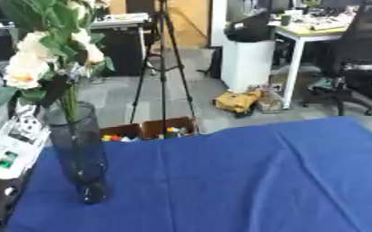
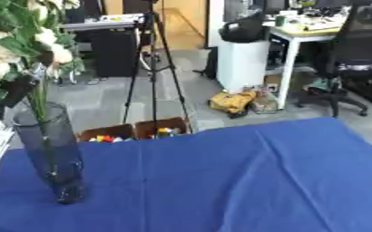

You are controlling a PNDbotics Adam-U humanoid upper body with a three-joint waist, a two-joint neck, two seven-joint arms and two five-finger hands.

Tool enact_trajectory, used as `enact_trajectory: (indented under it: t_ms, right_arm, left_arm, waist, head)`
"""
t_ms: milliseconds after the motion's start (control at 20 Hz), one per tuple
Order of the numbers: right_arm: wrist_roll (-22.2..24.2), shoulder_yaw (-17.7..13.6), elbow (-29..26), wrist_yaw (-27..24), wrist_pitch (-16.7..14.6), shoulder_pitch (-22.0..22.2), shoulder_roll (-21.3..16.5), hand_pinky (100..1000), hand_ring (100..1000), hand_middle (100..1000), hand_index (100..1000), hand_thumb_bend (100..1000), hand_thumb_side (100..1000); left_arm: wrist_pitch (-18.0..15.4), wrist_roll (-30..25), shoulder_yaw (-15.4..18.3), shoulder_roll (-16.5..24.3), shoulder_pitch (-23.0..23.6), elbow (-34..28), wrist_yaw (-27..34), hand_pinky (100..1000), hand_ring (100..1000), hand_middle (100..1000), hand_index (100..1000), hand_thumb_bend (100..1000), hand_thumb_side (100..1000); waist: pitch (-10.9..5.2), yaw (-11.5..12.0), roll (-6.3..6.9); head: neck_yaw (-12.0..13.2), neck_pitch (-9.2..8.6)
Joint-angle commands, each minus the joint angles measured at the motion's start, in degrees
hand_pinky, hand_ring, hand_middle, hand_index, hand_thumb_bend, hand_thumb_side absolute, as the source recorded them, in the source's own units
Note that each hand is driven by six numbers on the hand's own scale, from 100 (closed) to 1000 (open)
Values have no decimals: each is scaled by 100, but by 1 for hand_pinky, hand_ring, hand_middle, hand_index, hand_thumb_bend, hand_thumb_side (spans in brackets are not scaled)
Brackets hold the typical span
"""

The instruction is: Arrange flowers into the vase.

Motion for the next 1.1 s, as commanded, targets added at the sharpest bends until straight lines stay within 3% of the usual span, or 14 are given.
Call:
enact_trajectory:
  t_ms: [50,500,650,1100]
  right_arm:
    - [1,-48,-52,-15,-29,-20,-70,989,1000,590,1000,164,489]
    - [0,-51,-52,-37,-39,-13,-75,990,1000,590,1000,164,490]
    - [-17,-69,-55,-53,-45,-8,-60,991,1000,590,1000,164,491]
    - [-27,-70,-60,-79,-37,-8,-41,992,1000,590,1000,163,492]
  left_arm:
    - [24,-58,59,218,-91,-188,-2,464,472,473,676,764,623]
    - [-57,19,40,256,78,-430,98,466,473,473,670,769,617]
    - [-85,5,19,249,318,-659,8,493,525,524,686,794,651]
    - [291,-263,21,160,983,-1327,-215,511,554,562,709,829,691]
  waist:
    - [-94,8,-97]
    - [-118,49,-122]
    - [-120,82,-148]
    - [-137,146,-183]
  head:
    - [-17,-42]
    - [-46,-50]
    - [-77,-80]
    - [-105,-87]
